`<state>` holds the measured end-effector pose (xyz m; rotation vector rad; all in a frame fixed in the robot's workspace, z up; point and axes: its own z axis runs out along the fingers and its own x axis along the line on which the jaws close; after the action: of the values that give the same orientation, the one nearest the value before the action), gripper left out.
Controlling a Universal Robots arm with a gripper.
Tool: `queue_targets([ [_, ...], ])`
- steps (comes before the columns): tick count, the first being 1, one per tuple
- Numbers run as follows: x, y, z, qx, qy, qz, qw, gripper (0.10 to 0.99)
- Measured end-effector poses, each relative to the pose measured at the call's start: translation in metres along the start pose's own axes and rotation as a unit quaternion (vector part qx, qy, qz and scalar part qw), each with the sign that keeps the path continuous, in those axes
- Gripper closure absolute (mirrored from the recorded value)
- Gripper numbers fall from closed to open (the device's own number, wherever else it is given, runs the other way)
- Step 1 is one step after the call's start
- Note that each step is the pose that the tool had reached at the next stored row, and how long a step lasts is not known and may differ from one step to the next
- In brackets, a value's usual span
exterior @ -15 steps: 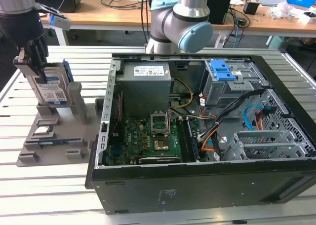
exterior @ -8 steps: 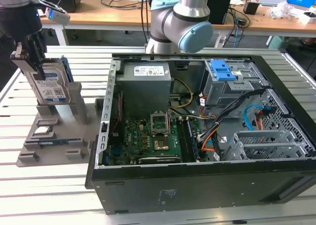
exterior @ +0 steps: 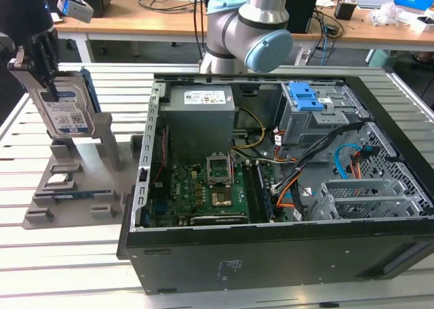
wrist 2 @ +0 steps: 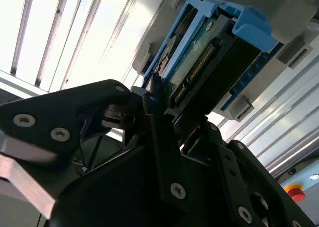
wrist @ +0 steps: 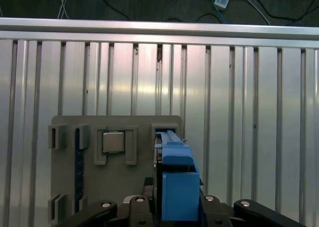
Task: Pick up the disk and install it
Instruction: 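Pick up the disk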
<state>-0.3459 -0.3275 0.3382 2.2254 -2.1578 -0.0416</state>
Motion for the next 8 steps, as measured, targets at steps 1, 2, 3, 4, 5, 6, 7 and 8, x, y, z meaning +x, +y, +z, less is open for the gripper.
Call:
queue_targets([
  [1, 0.0000, 0.0001, -0.0018, 0.0000, 0.0000, 0.000, 1.0000, 0.722],
  [2, 0.0000, 0.0001, -0.0033, 0.0000, 0.0000, 0.000, 1.0000, 0.722],
  [3, 0.0001, 0.0002, -0.0052, 0.0000, 0.0000, 0.000, 1.0000, 0.722],
  [4, 0.0001, 0.0003, -0.0070, 0.0000, 0.0000, 0.000, 1.0000, 0.722],
  [5, 0.0001, 0.0004, -0.0088, 0.0000, 0.0000, 0.000, 1.0000, 0.722],
  [6, 0.0001, 0.0004, -0.0107, 0.0000, 0.0000, 0.000, 1.0000, 0.722],
  [7, 0.0002, 0.0006, -0.0151, 0.0000, 0.0000, 0.000, 1.0000, 0.722],
  [8, 0.0002, 0.0006, -0.0170, 0.0000, 0.0000, 0.000, 1.0000, 0.722],
])
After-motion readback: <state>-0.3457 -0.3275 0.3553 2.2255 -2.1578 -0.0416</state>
